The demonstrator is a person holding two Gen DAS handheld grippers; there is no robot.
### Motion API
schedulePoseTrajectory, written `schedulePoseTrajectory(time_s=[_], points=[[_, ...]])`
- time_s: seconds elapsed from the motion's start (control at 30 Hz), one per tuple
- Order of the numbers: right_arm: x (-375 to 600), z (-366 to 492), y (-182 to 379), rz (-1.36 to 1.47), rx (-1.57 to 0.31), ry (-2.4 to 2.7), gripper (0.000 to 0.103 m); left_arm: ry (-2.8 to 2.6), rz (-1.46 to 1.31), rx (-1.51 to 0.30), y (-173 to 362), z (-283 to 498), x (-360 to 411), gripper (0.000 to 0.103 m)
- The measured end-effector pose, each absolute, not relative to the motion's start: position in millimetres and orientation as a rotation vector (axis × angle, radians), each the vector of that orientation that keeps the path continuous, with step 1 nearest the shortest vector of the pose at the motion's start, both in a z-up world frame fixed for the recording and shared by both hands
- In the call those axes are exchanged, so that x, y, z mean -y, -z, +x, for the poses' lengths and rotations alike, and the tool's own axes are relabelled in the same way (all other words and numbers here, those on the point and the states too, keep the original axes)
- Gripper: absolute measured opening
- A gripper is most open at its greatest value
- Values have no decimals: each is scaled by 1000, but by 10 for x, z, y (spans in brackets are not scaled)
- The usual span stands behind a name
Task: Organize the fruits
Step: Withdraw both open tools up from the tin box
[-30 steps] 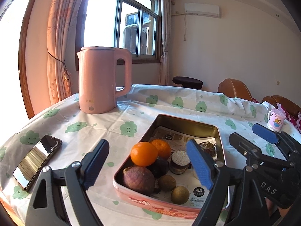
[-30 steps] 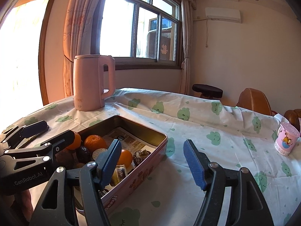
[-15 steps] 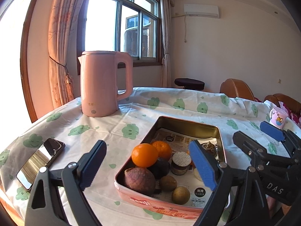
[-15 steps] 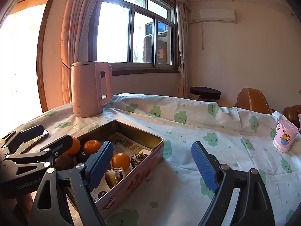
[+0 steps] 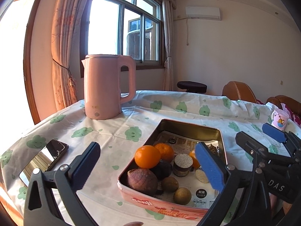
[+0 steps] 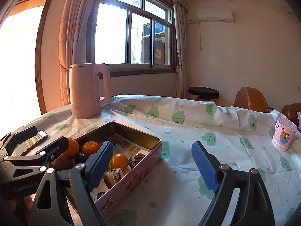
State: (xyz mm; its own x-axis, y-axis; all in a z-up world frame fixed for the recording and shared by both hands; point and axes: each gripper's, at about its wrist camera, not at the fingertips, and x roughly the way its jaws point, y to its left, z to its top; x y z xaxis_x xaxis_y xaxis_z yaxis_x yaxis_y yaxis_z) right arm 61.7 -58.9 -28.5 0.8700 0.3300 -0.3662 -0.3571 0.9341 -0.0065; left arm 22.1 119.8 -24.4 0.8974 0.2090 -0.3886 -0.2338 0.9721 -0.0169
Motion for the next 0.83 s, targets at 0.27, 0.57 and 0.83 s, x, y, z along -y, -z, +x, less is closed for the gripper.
schedulePoseTrajectory(time_s=[0.27,0.57,0.83], points=[[602,612,279,-71,-366,-351,88,-232,-55,-386,233,210,-1176,103],[615,614,277,-71,-368,-345,88,-247,-58,-403,244,232,-1186,103],[678,629,276,-55,-378,-356,88,-233,-45,-403,247,225,-1149,103]])
